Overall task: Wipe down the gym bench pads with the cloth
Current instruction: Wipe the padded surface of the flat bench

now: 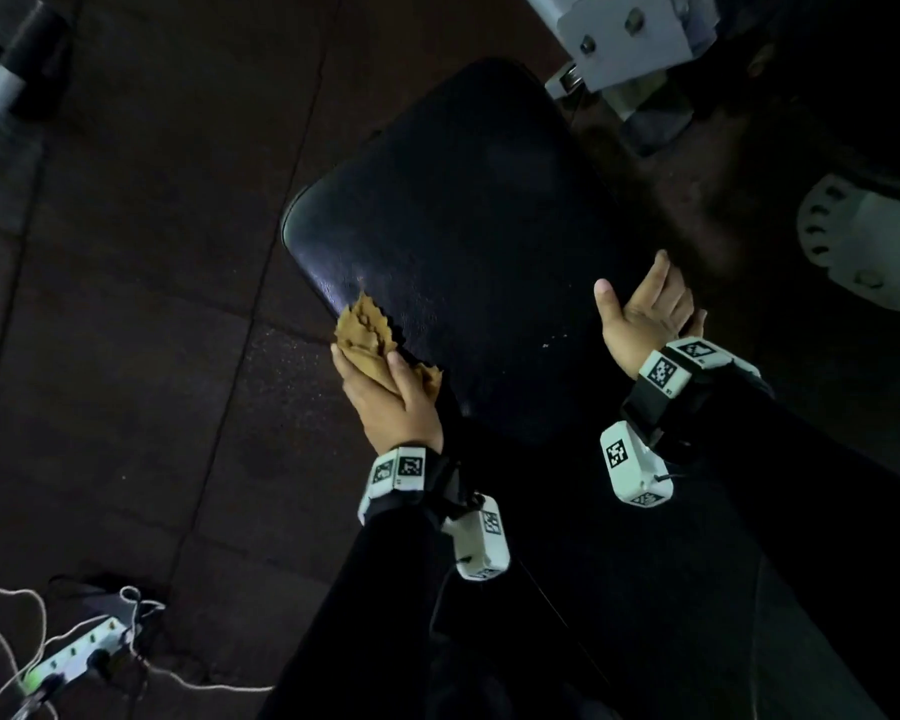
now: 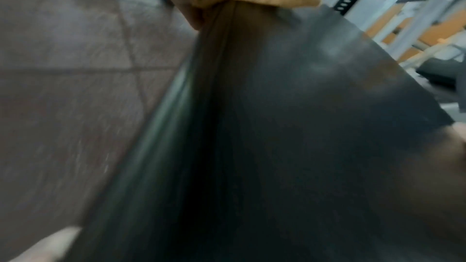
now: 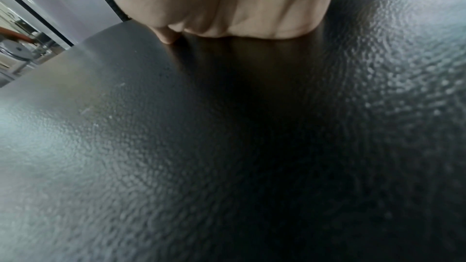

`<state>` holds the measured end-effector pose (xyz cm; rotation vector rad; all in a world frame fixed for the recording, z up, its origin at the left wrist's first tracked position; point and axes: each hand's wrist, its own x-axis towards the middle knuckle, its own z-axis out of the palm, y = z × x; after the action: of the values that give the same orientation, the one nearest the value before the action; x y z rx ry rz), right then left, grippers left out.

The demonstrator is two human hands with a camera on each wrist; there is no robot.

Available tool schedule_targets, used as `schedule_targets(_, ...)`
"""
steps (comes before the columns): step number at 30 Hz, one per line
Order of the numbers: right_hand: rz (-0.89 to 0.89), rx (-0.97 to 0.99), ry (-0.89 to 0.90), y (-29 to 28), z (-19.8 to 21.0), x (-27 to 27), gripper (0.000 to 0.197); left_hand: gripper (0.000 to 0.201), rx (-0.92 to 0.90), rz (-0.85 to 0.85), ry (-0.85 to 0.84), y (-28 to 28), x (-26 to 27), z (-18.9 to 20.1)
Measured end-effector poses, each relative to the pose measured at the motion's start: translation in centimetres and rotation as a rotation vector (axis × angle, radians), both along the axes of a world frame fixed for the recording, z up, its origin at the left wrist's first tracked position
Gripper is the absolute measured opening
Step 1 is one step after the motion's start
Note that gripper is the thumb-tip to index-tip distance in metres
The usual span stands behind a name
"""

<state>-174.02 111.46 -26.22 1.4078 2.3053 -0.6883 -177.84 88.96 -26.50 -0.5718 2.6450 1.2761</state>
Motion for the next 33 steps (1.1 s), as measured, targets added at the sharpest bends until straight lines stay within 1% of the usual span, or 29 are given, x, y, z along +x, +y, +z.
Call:
schedule_targets(2, 0.001, 0.027, 0.004, 0.0, -0.3, 0.1, 0.077, 0.066, -0.008, 0.056, -0.048, 0.2, 3.4, -0.1)
schedule_targets(5, 0.011, 0.038, 0.017, 0.0, -0.6, 0.2, 0.078, 0.069, 0.042, 0.108, -0.131, 0.3, 8.0, -0.2)
schedule_targets(8, 0.011, 0.031, 0.020, 0.2, -0.7, 0.2, 0.078, 0.069, 0.096, 0.114, -0.194, 0.0, 9.7, -0.3)
schedule_targets(11, 0.015, 0.024, 0.020, 0.1, -0.5, 0.1, 0.078, 0.062, 0.086, 0.111, -0.205, -0.3, 7.8, -0.4)
schedule_targets(15, 0.016, 0.017, 0.017, 0.2, -0.4, 0.1, 0.078, 0.059, 0.050, 0.138, -0.137, -0.2, 1.5, -0.9)
schedule_targets(18, 0.011, 0.022, 0.015, 0.2, -0.4, 0.0, 0.078, 0.058, 0.048, 0.196, -0.152, 0.1, -1.4, -1.2)
schedule_targets(20, 0.013, 0.019, 0.002, 0.1, -0.3, -0.1, 0.077, 0.057, 0.045, 0.191, -0.151, 0.3, -1.0, -1.0)
schedule_targets(22, 0.014, 0.015, -0.005, 0.1, -0.1, -0.1, 0.077, 0.056, 0.033, 0.169, -0.146, 0.3, 0.6, -0.7)
schedule_targets(27, 0.016, 0.020, -0.014, 0.0, -0.1, -0.1, 0.077, 0.053, 0.034, 0.184, -0.211, 0.4, 4.5, -0.2)
schedule_targets(30, 0.015, 0.036, -0.011, 0.1, -0.4, -0.1, 0.078, 0.049, 0.038, 0.212, -0.228, 0.5, 3.5, -0.1)
schedule_targets(33, 0.016, 0.045, -0.011, 0.2, -0.8, 0.1, 0.078, 0.051, 0.006, 0.231, -0.211, 0.5, -0.4, -0.3)
